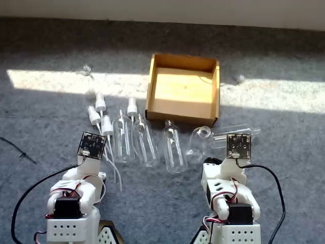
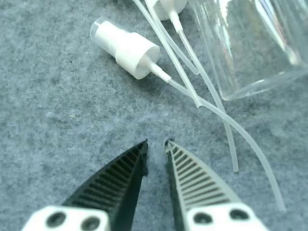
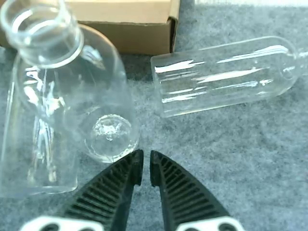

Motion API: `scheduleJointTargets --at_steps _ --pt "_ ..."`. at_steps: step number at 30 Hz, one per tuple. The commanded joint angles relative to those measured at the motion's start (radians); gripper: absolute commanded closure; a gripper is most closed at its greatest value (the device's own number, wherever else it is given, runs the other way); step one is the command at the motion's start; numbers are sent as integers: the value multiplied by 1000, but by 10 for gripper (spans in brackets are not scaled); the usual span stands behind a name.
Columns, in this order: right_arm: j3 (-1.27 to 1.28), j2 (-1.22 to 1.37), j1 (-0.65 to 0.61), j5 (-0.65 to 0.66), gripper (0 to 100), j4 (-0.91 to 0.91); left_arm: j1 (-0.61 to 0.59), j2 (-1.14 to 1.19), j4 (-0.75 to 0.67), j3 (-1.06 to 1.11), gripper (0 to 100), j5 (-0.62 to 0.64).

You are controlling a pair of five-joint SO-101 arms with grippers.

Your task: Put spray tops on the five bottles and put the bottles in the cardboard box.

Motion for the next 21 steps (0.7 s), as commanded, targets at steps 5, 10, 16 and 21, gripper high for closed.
scheduleJointTargets --at_steps 5,10,16,21 --pt "151 -7 8 8 976 2 12 -10 -3 24 926 -6" --pt "151 -7 8 8 976 2 12 -10 -3 24 926 -6" --pt "151 -7 8 8 976 2 12 -10 -3 24 926 -6" --pt "151 -7 8 8 976 2 12 -10 -3 24 926 -6"
